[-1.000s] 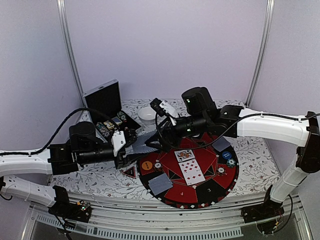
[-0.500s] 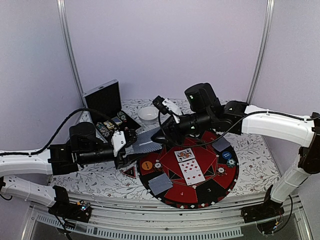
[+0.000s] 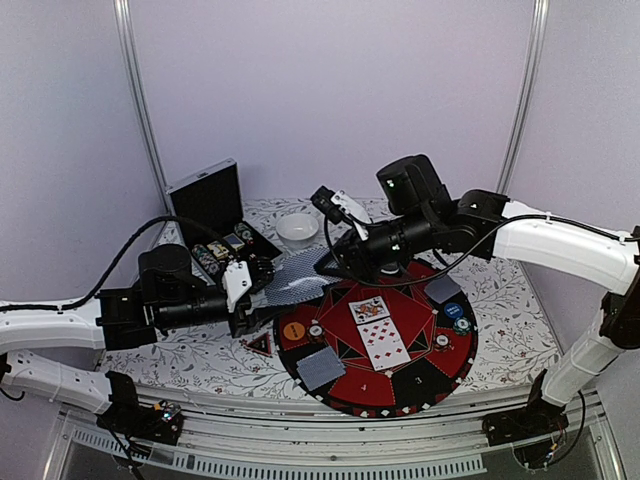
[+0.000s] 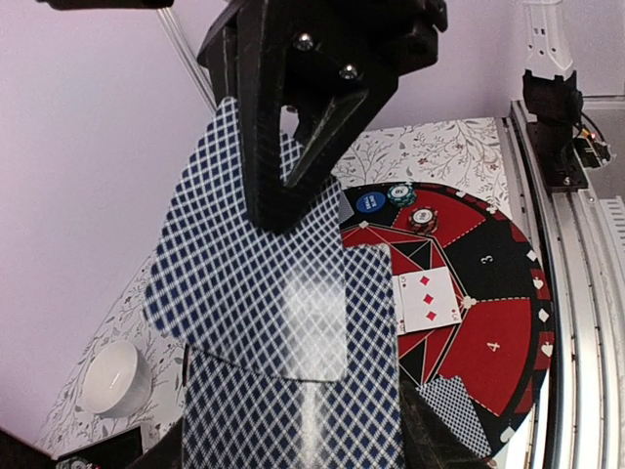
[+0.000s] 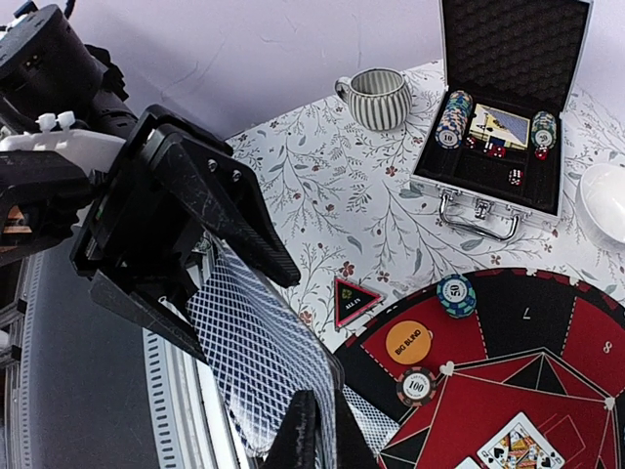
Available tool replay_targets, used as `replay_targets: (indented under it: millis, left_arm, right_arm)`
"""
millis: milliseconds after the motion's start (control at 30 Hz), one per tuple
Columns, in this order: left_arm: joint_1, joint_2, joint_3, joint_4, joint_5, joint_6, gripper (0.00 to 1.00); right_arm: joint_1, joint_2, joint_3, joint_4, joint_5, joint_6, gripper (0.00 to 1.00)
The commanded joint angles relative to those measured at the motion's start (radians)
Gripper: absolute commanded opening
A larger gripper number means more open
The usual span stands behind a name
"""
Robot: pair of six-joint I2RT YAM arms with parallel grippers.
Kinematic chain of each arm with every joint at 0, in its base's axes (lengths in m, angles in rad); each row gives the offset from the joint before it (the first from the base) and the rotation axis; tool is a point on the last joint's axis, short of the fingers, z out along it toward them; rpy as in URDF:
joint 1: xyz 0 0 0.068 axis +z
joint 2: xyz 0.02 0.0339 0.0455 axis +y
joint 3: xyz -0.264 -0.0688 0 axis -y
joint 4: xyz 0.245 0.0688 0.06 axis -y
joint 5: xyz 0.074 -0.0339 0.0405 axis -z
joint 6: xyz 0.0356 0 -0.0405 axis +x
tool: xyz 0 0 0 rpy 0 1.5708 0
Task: Distribute texas hold em gaming equipment
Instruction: Pick up the poker card from the face-down deck piles, then place the poker card in the community card area.
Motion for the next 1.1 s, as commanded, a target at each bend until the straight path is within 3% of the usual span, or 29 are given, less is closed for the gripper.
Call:
replay_targets:
  millis: [0, 367, 533, 867, 1067]
  left_arm:
    - [-0.015, -0.012, 0.0, 0.048, 0.015, 0.007, 0.52]
    - [-0.015, -0.01, 0.002, 0.046, 0.015, 0.007, 0.52]
    - [-0.015, -0.01, 0.004, 0.046, 0.019, 0.006, 0.52]
    - [-0.015, -0.003, 0.002, 0.043, 0.012, 0.008, 0.52]
    - [-0.014, -0.002, -0.001, 0.046, 0.014, 0.01, 0.52]
  right_arm:
    - [-0.034, -0.042, 0.027, -0.065, 0.022, 0.01, 0.03]
    - [-0.095, -0.137, 0.05, -0.13, 0.008, 0.0, 0.02]
    - [-0.293, -0.147, 0.013, -0.156, -0.07, 0.007, 0.02]
    - [-0.388, 0.257, 0.176, -0.225, -0.192, -0.225, 0.02]
    - [-0.426, 0.464, 0.259, -0.237, -0.295, -0.278, 0.02]
